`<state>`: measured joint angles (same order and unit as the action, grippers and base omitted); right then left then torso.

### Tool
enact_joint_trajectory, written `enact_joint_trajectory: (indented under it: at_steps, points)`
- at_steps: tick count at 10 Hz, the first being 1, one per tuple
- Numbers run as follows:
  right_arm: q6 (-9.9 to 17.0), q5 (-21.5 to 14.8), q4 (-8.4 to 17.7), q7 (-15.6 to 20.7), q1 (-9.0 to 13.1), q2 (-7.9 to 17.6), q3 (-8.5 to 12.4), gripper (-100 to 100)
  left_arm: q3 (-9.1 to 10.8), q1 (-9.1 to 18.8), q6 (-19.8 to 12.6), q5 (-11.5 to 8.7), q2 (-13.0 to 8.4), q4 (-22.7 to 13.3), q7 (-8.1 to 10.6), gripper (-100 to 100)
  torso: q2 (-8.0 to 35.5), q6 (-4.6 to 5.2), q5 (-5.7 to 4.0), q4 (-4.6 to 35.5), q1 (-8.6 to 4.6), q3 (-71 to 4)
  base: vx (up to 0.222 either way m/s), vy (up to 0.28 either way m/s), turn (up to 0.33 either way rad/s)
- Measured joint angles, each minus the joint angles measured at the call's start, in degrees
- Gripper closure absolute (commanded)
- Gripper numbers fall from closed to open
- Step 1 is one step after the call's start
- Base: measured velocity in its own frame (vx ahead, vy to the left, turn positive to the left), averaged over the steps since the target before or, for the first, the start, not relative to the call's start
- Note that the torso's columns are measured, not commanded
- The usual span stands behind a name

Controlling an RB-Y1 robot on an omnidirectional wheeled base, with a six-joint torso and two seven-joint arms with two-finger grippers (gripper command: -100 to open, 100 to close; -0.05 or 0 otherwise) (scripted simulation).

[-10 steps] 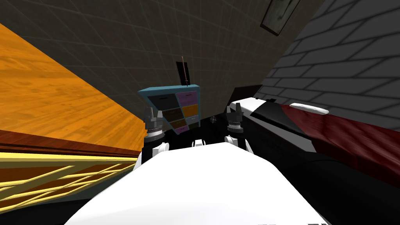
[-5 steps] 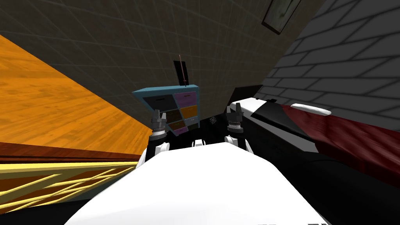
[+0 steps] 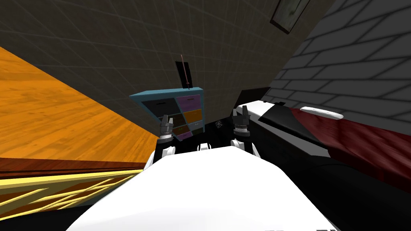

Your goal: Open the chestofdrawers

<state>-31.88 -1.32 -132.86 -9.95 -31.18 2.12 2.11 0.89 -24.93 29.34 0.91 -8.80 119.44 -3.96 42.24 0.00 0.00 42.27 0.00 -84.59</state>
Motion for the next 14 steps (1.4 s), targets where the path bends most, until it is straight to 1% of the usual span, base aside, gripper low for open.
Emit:
enact_joint_trajectory:
  at_steps: [2,5,14]
  points:
    - [0.0,0.0,0.0,0.0,0.0,0.0,0.0,0,0.34,1.5,0.5,-0.1,-0.3,-3.6,0.08,-100,0.0,0.0,0.0,0.0,0.01,0.0,0.085,-0.039,-0.008]
    - [0.0,0.0,0.0,0.0,0.0,0.0,0.0,0,0.52,2.4,1.6,-0.2,-0.5,-8.2,0.25,-100,0.1,0.0,0.0,0.0,0.03,0.1,0.072,-0.04,-0.005]
    - [0.0,0.0,0.0,0.0,0.0,0.0,0.0,0,0.63,5.5,3.6,-0.3,-0.4,-19.8,0.16,-100,0.0,0.0,0.0,0.0,0.01,0.0,0.072,-0.034,-0.006]
